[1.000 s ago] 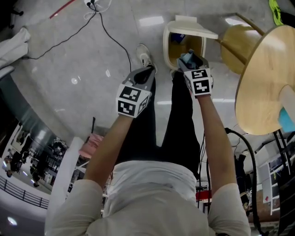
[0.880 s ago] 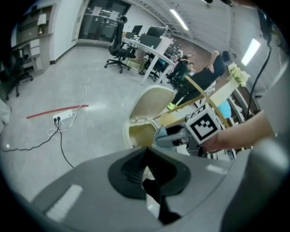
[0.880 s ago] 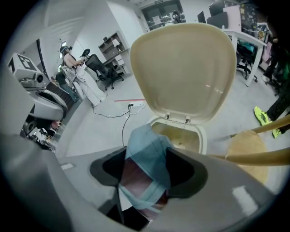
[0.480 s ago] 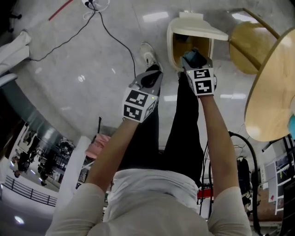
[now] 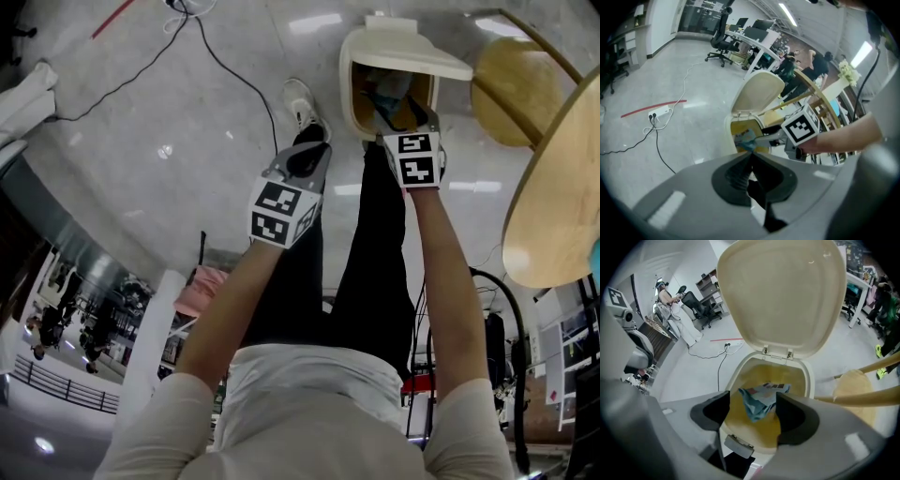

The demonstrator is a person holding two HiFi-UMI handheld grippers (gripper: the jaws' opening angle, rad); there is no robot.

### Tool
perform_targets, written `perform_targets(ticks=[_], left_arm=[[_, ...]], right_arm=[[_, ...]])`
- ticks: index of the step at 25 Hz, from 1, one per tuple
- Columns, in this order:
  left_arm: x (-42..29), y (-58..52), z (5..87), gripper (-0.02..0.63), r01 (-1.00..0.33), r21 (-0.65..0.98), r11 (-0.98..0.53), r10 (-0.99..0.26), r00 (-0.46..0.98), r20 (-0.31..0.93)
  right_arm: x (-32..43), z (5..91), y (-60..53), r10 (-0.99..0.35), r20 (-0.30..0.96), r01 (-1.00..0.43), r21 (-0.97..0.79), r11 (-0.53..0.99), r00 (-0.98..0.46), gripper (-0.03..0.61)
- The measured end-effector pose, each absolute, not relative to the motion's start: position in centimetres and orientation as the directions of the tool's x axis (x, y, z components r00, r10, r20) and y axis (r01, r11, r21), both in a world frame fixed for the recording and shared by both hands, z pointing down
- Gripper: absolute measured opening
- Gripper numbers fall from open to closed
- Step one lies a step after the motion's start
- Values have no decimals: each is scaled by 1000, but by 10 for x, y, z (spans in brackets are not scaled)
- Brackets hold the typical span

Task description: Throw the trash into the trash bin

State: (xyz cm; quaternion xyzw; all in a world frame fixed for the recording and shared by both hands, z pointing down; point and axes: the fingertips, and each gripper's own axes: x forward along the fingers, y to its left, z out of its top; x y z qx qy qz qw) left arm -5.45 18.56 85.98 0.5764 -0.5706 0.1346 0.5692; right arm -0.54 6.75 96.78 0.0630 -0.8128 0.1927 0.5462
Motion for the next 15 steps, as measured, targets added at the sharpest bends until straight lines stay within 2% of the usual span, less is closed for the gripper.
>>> perform_targets(ticks=[15], left_arm=[[-58, 177, 850, 5, -826, 493, 272, -524, 302, 796]], right_arm=[[-5, 948, 70, 89, 908, -315, -232, 920, -409, 308]])
